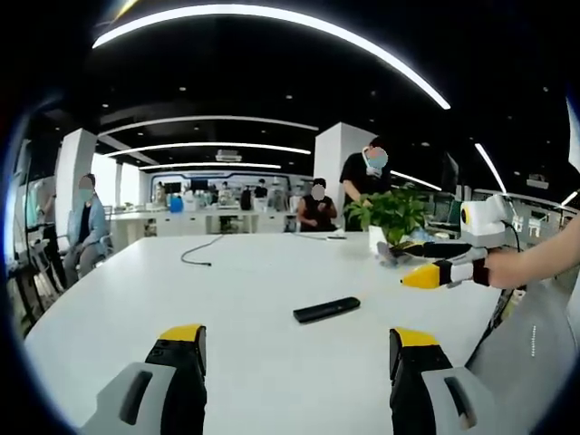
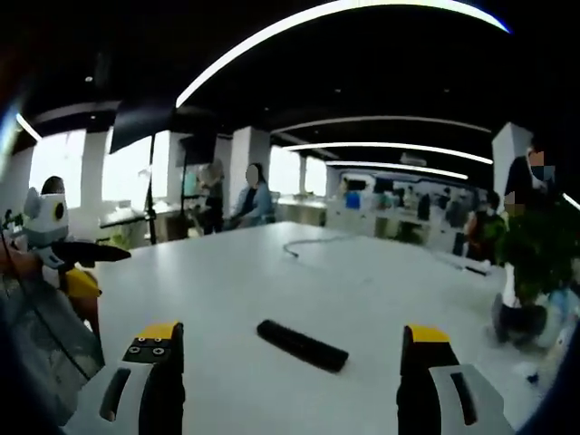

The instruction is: Press the specified remote control buttons in sequence, fully releasing each button before pressing the next.

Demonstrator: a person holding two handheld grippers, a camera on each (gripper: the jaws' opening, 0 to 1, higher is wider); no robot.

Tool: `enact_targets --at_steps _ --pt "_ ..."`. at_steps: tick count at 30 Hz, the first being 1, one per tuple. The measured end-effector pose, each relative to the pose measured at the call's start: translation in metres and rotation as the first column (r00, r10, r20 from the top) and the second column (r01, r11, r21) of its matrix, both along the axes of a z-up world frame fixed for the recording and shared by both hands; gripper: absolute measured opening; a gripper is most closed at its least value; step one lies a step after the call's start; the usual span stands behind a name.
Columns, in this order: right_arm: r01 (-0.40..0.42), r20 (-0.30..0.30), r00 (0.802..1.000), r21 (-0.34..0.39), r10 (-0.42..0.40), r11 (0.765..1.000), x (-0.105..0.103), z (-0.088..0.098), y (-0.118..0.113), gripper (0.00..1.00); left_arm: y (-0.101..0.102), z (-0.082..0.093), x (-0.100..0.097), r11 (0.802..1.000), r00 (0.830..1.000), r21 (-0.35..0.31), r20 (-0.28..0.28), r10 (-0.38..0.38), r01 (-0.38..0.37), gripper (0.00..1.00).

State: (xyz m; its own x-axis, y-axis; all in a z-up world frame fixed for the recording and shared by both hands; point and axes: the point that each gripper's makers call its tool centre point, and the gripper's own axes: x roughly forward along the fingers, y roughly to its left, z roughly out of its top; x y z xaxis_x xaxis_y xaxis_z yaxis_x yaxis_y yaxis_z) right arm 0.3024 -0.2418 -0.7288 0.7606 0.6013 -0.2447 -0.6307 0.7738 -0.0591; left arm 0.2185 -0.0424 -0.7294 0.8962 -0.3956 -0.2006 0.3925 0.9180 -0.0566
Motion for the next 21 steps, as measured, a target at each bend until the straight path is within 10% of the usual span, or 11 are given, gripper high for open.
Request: enact_targets --at_steps 21 --pt "0.091 -0.003 0.996 0.043 -0.091 0.995 -0.034 0.001 -0.024 0.97 -0.001 0.000 0.000 1.000 1.000 -0.009 -0.004 -0.002 0.002 0.85"
